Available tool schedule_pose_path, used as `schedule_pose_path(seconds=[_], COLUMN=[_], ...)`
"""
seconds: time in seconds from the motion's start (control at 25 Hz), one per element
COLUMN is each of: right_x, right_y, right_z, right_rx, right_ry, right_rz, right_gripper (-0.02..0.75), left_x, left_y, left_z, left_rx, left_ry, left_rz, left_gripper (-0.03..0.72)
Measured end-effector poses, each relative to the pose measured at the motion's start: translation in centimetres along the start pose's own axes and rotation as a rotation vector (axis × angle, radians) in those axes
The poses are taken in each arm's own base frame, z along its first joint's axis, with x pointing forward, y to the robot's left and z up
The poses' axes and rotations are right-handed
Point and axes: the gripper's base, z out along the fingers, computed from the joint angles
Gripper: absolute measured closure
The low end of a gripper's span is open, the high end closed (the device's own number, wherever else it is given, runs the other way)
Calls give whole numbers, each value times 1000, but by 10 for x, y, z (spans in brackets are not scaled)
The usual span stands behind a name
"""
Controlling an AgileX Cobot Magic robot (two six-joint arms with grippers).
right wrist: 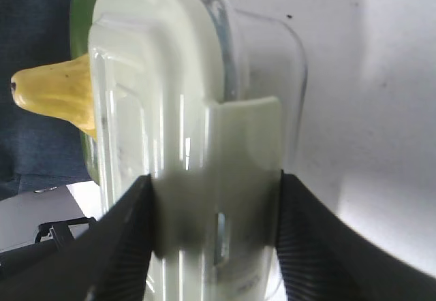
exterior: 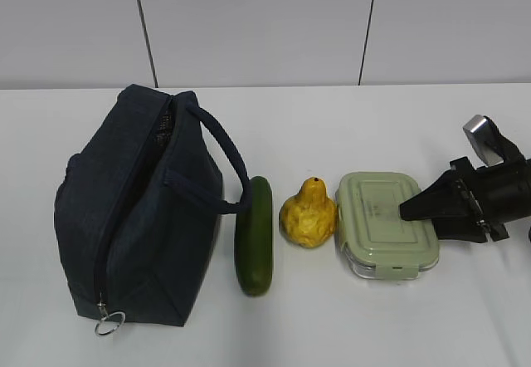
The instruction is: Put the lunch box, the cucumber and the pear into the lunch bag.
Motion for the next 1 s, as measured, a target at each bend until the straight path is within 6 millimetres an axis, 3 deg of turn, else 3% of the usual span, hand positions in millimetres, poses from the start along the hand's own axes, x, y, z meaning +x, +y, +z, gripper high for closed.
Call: schedule_pose_path(seconds=[0.48,0.6,0.76,1.0], right_x=[0,0,0,0], right_y=[0,0,0,0], right_z=[0,0,0,0], right_rx=[-3,-3,-5,-6], right_ry=[1,1,2,1], right_rz=[-6,-6,-6,-7], right_gripper=[351,351,351,351], left_x=[-1,-13,-51,-95], left_y=[-2,-5,-11,-13], left_z=[1,7,31,95], left_rx=[19,68,175,266], left_ry=[2,-8,-51,155], left_rz=[-10,-44,-171,-258], left_gripper=[448,448,448,448])
